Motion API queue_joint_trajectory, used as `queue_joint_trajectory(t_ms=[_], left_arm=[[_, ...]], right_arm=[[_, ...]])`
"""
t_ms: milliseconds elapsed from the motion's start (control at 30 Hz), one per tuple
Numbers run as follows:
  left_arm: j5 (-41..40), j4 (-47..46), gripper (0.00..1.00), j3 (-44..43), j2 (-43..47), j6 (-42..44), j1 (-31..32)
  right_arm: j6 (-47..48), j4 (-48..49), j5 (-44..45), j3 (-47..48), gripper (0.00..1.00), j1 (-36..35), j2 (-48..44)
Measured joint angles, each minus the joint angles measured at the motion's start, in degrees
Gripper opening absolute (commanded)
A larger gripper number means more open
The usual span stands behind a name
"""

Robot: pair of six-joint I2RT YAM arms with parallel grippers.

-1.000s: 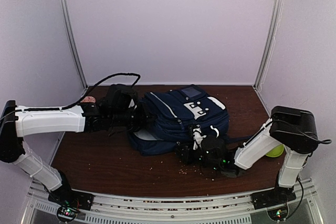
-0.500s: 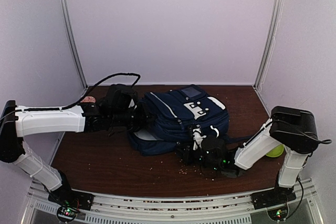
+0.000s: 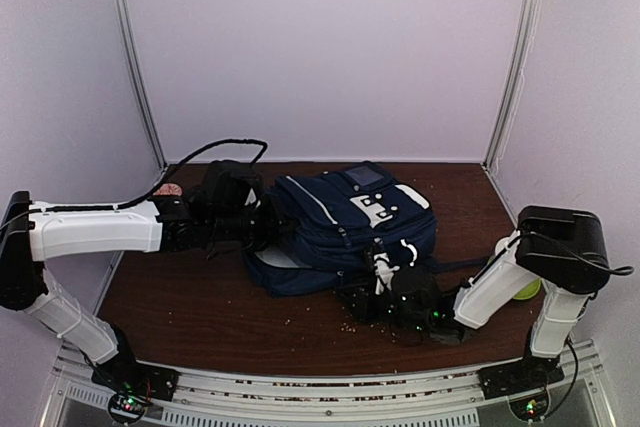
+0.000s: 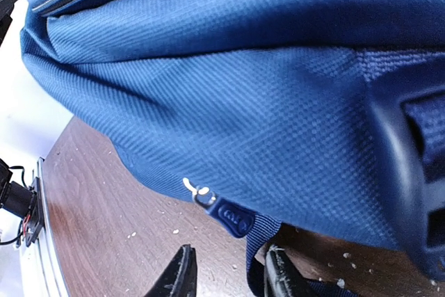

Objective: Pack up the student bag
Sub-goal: Zip the student bag at the center of the board.

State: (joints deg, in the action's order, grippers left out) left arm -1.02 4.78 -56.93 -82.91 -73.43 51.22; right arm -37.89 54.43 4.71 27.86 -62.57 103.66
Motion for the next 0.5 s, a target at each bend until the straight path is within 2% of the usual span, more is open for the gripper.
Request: queue_joint_trajectory(t_ms=[333,500], left_arm=[[0.0,0.0,0.00,0.0,0.0,0.0,0.0],[0.0,0.0,0.00,0.0,0.0,0.0,0.0]], right_arm=[[0.3,0.3,0.0,0.2,0.37,0.6,0.0],[0.5,-1.5,0.5,2.6,0.34,0.6,0.0]])
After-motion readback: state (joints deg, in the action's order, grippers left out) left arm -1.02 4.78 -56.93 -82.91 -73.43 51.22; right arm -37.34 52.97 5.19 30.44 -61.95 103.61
